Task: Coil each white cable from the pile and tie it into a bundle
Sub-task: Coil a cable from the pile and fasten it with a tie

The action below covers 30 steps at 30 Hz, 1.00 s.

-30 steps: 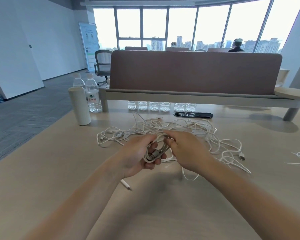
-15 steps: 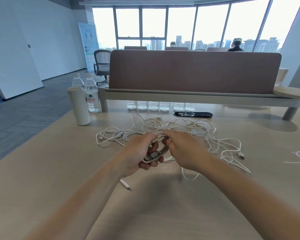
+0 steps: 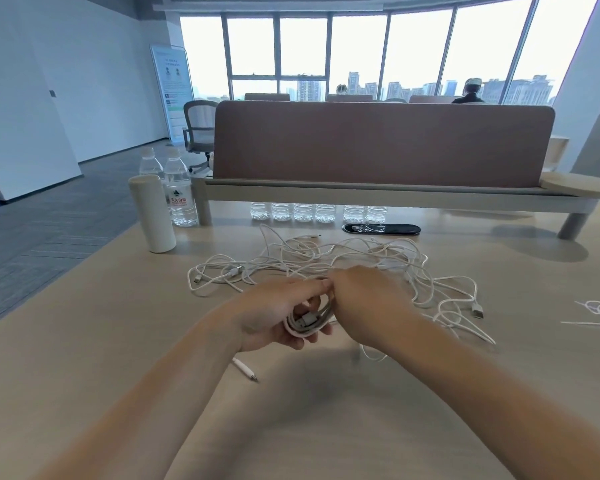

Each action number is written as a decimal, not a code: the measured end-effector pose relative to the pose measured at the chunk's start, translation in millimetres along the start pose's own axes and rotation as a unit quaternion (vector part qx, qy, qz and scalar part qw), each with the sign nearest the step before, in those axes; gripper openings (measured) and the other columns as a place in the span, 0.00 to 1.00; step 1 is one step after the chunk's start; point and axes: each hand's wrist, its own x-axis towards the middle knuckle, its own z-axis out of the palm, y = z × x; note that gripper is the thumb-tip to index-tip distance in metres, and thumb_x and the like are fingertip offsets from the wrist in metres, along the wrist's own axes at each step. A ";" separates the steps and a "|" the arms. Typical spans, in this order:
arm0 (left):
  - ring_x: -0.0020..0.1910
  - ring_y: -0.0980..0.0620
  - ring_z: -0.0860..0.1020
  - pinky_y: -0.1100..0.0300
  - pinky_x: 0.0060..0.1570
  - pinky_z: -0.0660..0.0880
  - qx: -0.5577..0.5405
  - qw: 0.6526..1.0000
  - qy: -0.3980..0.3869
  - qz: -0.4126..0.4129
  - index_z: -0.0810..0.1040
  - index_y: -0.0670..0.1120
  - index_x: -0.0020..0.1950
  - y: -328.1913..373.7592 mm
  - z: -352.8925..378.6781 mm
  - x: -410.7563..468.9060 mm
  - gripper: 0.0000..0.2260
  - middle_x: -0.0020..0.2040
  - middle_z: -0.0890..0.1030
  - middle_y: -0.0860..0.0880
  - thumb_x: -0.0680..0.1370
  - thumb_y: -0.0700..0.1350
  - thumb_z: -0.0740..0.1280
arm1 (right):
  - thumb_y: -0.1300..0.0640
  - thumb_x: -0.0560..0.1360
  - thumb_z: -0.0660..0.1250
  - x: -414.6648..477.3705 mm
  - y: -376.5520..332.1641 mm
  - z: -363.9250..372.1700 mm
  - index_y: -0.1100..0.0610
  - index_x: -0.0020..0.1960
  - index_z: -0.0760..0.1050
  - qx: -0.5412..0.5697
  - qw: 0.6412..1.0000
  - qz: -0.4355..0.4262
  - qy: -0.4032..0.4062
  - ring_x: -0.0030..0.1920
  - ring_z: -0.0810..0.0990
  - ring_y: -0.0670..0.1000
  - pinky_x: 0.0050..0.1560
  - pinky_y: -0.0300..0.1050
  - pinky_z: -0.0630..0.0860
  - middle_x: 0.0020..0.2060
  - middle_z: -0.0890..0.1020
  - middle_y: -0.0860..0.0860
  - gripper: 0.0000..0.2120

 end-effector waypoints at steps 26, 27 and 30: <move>0.35 0.47 0.76 0.61 0.29 0.66 -0.094 0.981 0.166 0.039 0.68 0.48 0.34 -7.5 13.8 11.8 0.22 0.35 0.75 0.45 0.81 0.62 0.61 | 0.51 0.81 0.65 8.7 10.9 31.1 0.51 0.61 0.69 0.470 0.877 0.093 0.031 0.24 0.73 0.45 0.33 0.44 0.69 0.26 0.77 0.48 0.10; 0.33 0.49 0.75 0.61 0.30 0.66 -0.089 0.979 0.177 0.040 0.68 0.48 0.35 -6.4 15.6 11.3 0.22 0.32 0.75 0.48 0.81 0.62 0.61 | 0.52 0.81 0.64 8.1 9.4 32.3 0.51 0.62 0.68 0.511 0.853 0.105 0.024 0.22 0.70 0.45 0.31 0.43 0.67 0.23 0.75 0.48 0.11; 0.26 0.55 0.74 0.61 0.33 0.68 -0.051 0.977 0.198 0.058 0.70 0.48 0.38 -5.7 21.4 12.2 0.21 0.26 0.73 0.55 0.82 0.62 0.59 | 0.55 0.82 0.64 5.3 3.4 33.9 0.50 0.67 0.67 0.615 0.781 0.113 -0.002 0.22 0.66 0.48 0.27 0.39 0.63 0.21 0.71 0.48 0.14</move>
